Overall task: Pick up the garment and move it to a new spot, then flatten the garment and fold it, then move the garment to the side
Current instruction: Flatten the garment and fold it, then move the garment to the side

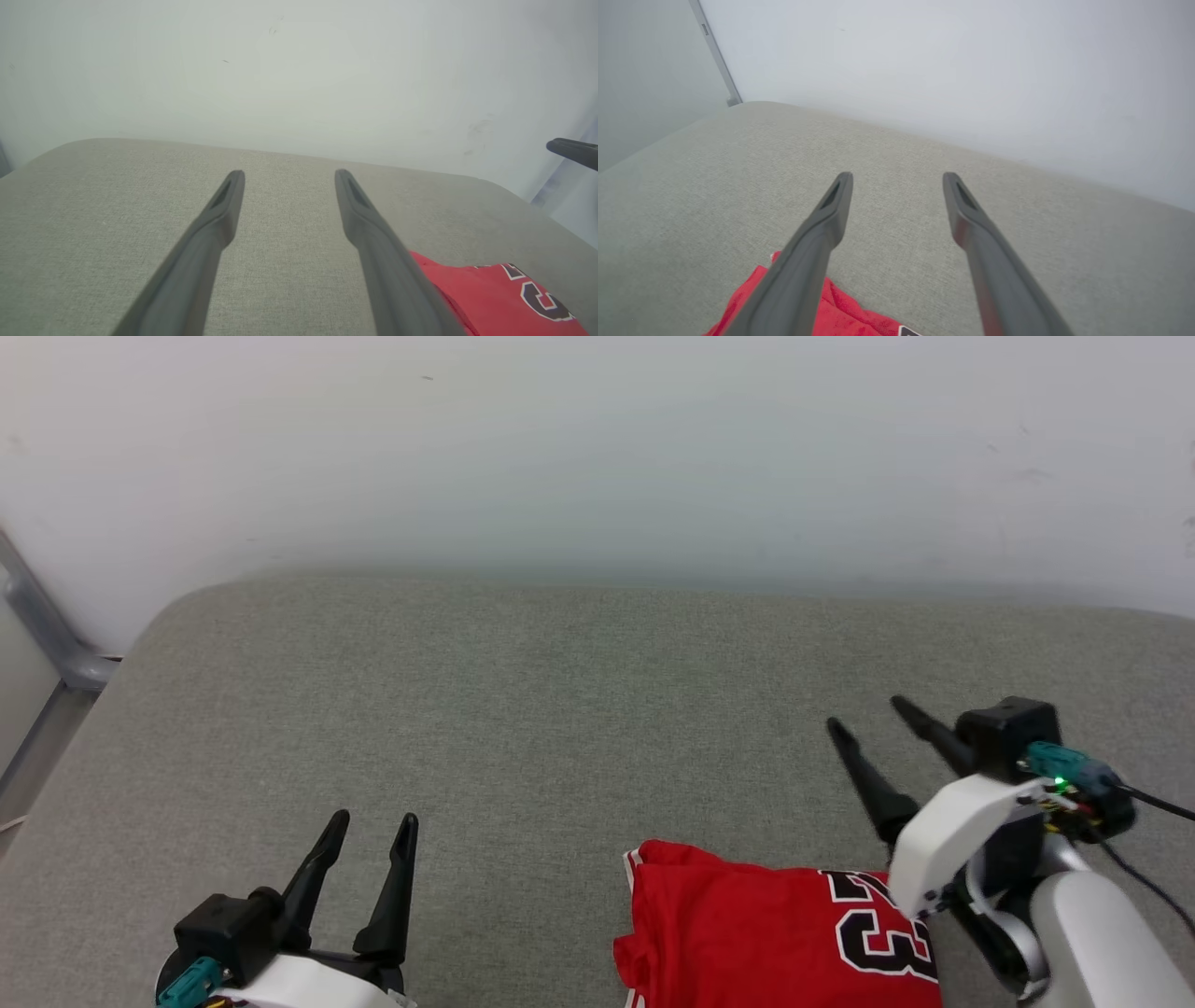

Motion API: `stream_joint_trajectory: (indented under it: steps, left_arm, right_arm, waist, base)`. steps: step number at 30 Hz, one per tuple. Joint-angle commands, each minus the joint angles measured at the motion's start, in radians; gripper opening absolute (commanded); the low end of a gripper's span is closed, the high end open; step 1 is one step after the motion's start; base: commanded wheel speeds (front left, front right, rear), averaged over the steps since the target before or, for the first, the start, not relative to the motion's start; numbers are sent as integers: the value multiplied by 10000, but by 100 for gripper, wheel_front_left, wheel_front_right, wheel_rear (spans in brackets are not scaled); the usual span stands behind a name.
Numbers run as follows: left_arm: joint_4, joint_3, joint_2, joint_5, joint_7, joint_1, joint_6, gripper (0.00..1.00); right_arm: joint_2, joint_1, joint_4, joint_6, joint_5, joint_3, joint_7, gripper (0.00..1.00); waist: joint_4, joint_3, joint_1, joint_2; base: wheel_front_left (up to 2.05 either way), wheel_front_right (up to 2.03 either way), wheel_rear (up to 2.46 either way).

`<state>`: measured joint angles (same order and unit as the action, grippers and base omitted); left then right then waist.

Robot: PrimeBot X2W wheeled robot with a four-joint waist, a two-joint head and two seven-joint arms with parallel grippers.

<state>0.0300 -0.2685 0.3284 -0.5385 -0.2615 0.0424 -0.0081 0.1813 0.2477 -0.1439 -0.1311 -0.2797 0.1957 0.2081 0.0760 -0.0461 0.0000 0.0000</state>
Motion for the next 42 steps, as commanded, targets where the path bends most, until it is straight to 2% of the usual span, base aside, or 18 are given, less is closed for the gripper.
stream_joint_trajectory:
  steps: [1,6,9,15,26,39,42]
  left_arm:
    - [-69,104,-79,93,-47,-83,-54,100]
    - [-187,398,-394,371,-47,-56,-219,100]
    - [-218,545,-569,528,-47,19,-354,100]
    - [-167,843,-946,765,-47,178,-619,100]
    - [-40,1227,-1438,1441,-47,433,-987,100]
    - [-34,1590,-1704,1889,-47,419,-1181,100]
    - [3,1613,-1721,1913,-47,432,-1208,100]
  right_arm:
    - [213,-166,157,9,279,-188,-297,100]
    - [528,-789,732,9,1042,-1258,-1425,100]
    - [328,-1326,1086,7,1245,-2113,-1945,100]
    - [-270,-2465,1763,9,1593,-2955,-2819,100]
    - [-1036,-3313,1676,9,1753,-3265,-3625,100]
    - [-1133,-3138,1588,9,1709,-3150,-3399,100]
    - [-1071,-3182,1525,9,1575,-3040,-3030,100]
  waist:
    - [-65,50,0,0]
    - [-212,145,0,0]
    - [-271,184,0,0]
    - [-383,225,0,0]
    - [-435,201,0,0]
    - [-339,163,0,0]
    - [-295,183,0,0]
  base:
    - [0,0,0]
    - [0,0,0]
    - [0,0,0]
    - [0,0,0]
    - [0,0,0]
    - [0,0,0]
    - [0,0,0]
